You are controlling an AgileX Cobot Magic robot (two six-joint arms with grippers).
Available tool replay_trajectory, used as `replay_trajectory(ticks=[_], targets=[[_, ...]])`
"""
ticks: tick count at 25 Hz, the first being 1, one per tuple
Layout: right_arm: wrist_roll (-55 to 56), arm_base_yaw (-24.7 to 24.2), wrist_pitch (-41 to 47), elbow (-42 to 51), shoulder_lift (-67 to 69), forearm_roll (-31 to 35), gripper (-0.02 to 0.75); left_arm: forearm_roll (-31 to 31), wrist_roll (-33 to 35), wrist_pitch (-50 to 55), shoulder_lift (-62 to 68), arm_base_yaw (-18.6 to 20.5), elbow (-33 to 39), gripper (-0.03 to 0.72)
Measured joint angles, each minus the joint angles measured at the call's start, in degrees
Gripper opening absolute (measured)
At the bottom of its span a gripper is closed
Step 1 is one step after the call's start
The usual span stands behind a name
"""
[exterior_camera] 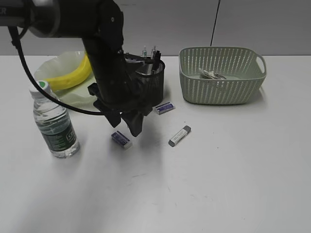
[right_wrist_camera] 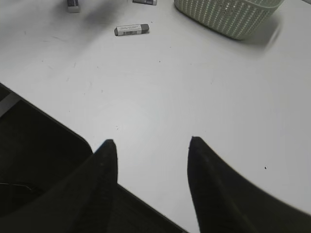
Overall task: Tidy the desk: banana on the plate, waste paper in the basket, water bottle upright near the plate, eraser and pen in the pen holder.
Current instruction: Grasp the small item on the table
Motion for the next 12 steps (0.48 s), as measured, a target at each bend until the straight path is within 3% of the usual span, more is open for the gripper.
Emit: replay_trajectory(ticks=[4,12], targets=[[0.0,0.0,0.0,0.0,0.0,0.1,0.384,2.3,1.9,-0.3,1.3,-0.1,-0.1,0.58],[0.0,0.0,0.0,0.0,0.0,0.1,0.384,5.2,5.1,-2.2,4.7,-0.1,-0.1,0.592]])
